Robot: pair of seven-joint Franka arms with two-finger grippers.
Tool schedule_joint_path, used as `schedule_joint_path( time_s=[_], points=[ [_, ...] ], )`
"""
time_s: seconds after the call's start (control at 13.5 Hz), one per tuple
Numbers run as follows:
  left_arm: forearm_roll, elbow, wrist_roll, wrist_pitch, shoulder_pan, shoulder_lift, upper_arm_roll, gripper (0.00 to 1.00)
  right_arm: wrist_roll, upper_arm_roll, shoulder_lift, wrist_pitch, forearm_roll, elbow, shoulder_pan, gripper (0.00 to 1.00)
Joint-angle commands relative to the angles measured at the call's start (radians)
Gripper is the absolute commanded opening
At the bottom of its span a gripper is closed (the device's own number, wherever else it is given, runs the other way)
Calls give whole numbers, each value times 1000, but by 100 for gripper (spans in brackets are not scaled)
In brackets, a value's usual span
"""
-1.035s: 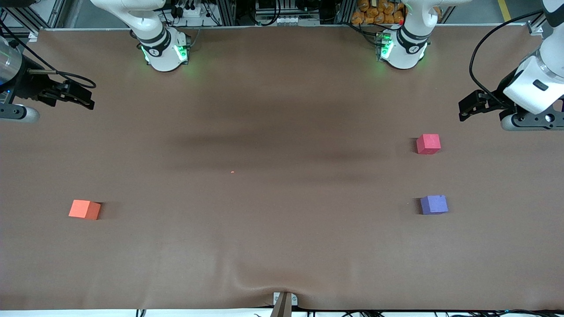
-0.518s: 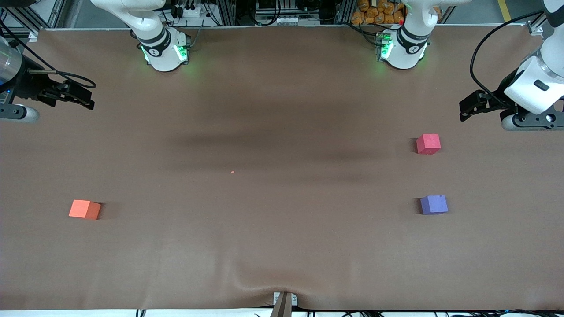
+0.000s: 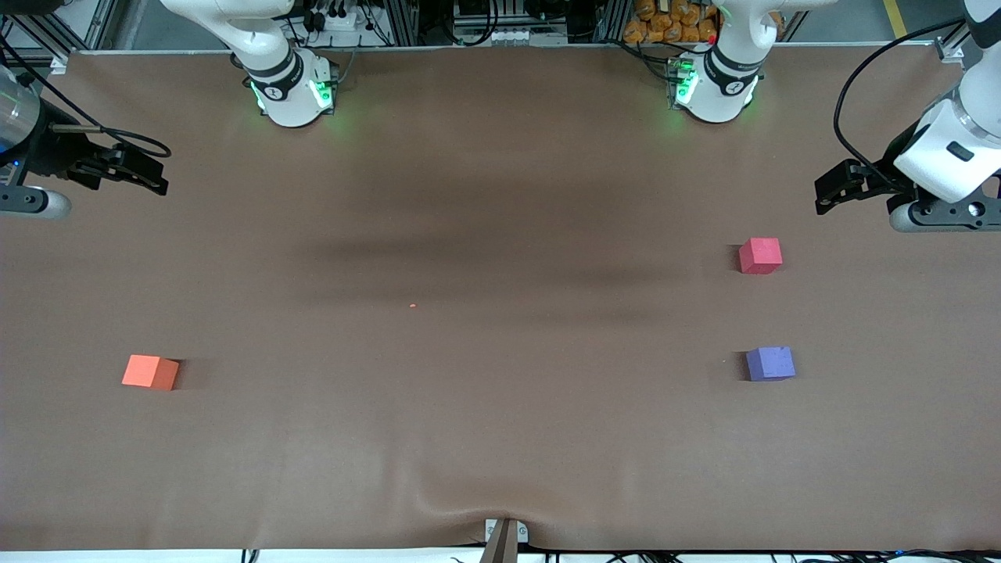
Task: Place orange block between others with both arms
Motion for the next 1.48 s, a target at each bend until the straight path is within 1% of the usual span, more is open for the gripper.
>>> schedule_joint_path(
  time_s=[0.0,0.15,0.3,0.52,0.67,0.96,1.18,1.33,1.4],
  points=[
    [23,17,-3,-25,5,0,-6,100,-13,11,12,2,-9,-18,-35,100],
    [22,17,-5,-22,-1,0,-6,100,-14,11,38,45,-11,-58,-82,100],
    [20,19,-5,-22,5,0,-6,100,-17,11,131,92,-41,-67,-146,100],
    [20,19,-3,-22,5,-3,-6,100,-103,11,263,238,-49,-64,-232,100],
    [20,17,-2,-22,7,-6,-6,100,-114,11,346,341,-55,-60,-246,100],
    [19,19,-2,-22,8,-6,-4,100,-122,11,481,499,-73,-43,-263,100],
    [19,19,0,-22,8,-6,-1,100,-258,11,582,651,-81,-32,-286,100],
    [20,19,1,-22,8,-8,2,100,-347,10,635,703,-84,-14,-294,100],
    [20,19,7,-23,8,-11,2,100,-376,10,653,729,-99,-6,-299,100]
  ],
)
